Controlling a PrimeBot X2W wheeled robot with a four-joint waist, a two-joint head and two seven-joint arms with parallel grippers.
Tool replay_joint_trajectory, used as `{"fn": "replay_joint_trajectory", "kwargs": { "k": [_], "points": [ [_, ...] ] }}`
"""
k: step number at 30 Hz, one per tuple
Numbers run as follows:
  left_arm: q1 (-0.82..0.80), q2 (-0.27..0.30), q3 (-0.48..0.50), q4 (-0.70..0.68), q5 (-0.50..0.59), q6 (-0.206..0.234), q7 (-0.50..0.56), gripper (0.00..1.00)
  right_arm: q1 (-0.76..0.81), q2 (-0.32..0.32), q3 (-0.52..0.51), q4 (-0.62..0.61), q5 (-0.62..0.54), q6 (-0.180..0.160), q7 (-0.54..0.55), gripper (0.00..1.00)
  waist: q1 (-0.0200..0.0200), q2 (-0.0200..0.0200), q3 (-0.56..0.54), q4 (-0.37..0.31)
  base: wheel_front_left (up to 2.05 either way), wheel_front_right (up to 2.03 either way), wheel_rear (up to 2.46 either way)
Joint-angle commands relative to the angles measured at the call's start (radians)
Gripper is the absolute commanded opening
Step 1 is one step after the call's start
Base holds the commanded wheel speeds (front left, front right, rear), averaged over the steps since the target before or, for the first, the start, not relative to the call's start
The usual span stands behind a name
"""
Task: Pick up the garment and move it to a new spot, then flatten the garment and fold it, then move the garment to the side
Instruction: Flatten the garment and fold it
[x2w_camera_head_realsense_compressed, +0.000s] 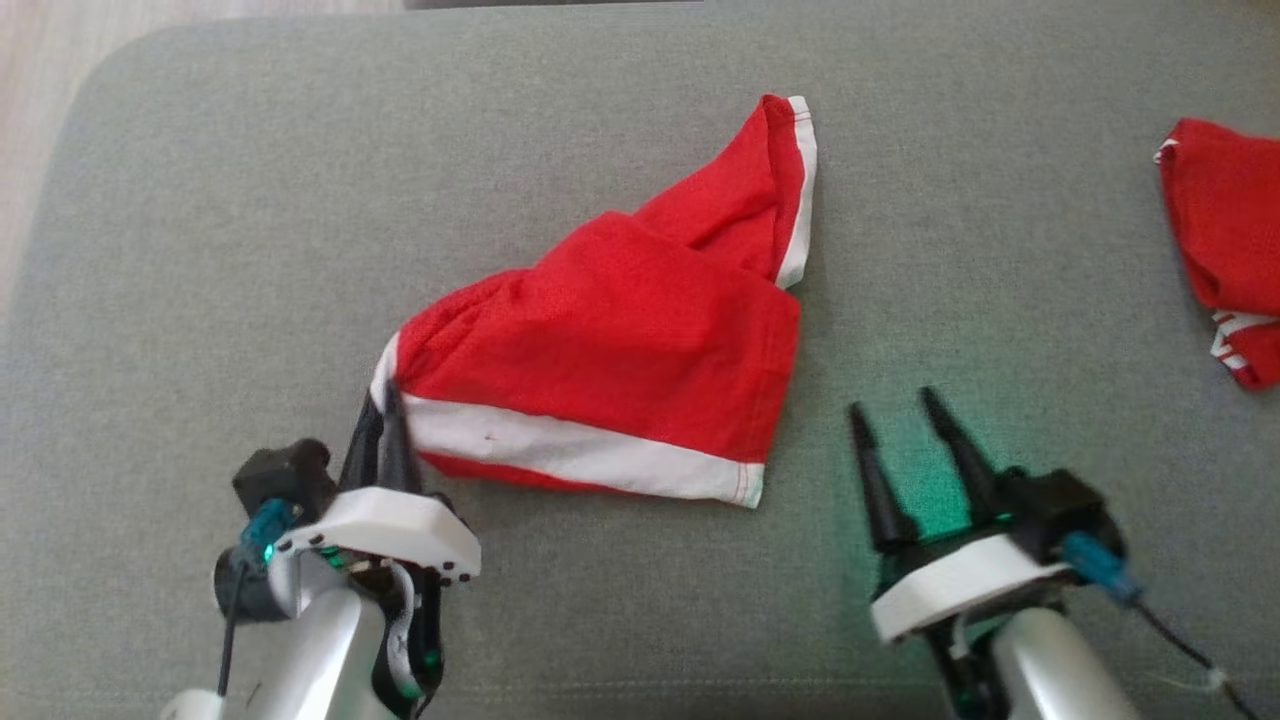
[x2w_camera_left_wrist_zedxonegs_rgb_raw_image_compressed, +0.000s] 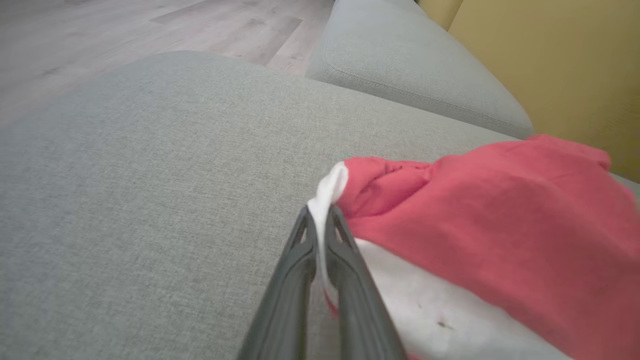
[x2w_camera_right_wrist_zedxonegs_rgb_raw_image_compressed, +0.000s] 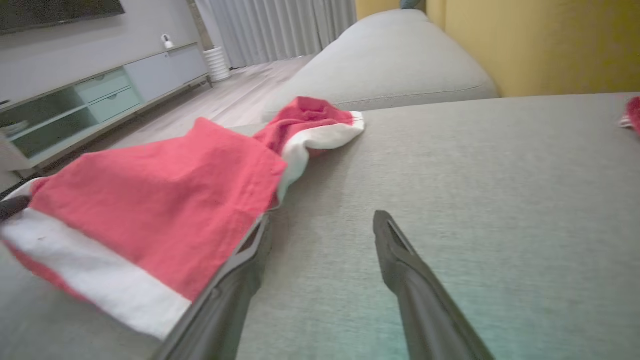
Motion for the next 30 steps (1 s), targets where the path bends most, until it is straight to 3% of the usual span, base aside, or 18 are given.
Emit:
{"fn": "replay_joint_trajectory", "kwargs": {
  "k": [1, 7, 23, 24, 25, 27, 28, 29, 30],
  "points": [
    [-0.019, 0.014, 0.026, -0.037, -0.004, -0.004, -0.002, 1.00, -0.006, -0.004, 0.042, -0.025, 0.004, 0.007, 0.003, 1.00, 0.0000, 0.0000, -0.006, 0.005, 0.00, 0.00, 0.00],
    [-0.003, 0.014, 0.001, -0.070, 0.014, -0.027, -0.009, 1.00, 0.005, -0.004, 0.163, 0.005, 0.038, 0.007, 0.057, 1.00, 0.0000, 0.0000, -0.031, 0.041, 0.00, 0.00, 0.00],
    [0.081, 0.018, -0.034, -0.189, 0.055, -0.030, -0.014, 1.00, -0.073, -0.004, 0.192, 0.240, 0.027, 0.007, 0.093, 0.98, 0.0000, 0.0000, -0.035, 0.193, 0.00, 0.00, 0.00],
    [0.084, 0.017, -0.035, -0.192, 0.056, -0.029, -0.015, 1.00, -0.080, -0.004, 0.194, 0.244, 0.030, 0.007, 0.086, 0.76, 0.0000, 0.0000, -0.035, 0.196, 0.00, 0.00, 0.00],
    [0.087, 0.016, -0.036, -0.196, 0.056, -0.027, -0.015, 1.00, -0.085, -0.004, 0.195, 0.247, 0.033, 0.007, 0.079, 0.47, 0.0000, 0.0000, -0.034, 0.197, 0.00, 0.00, 0.00],
    [0.093, 0.015, -0.036, -0.202, 0.056, -0.025, -0.015, 1.00, -0.092, -0.004, 0.183, 0.248, 0.036, 0.007, 0.059, 0.28, 0.0000, 0.0000, -0.033, 0.196, 0.00, 0.00, 0.00],
    [0.096, 0.015, -0.034, -0.204, 0.055, -0.023, -0.015, 1.00, -0.094, -0.004, 0.173, 0.249, 0.034, 0.007, 0.051, 0.08, 0.0000, 0.0000, -0.033, 0.192, 0.00, 0.00, 0.00],
    [0.099, 0.015, -0.032, -0.207, 0.055, -0.022, -0.015, 1.00, -0.097, -0.004, 0.161, 0.247, 0.033, 0.007, 0.042, 0.00, 0.0000, 0.0000, -0.032, 0.187, 0.00, 0.00, 0.00],
    [0.101, 0.016, -0.030, -0.209, 0.054, -0.021, -0.015, 1.00, -0.098, -0.004, 0.146, 0.244, 0.029, 0.007, 0.034, 0.00, 0.0000, 0.0000, -0.032, 0.180, 0.00, 0.00, 0.00]
  ]
}}
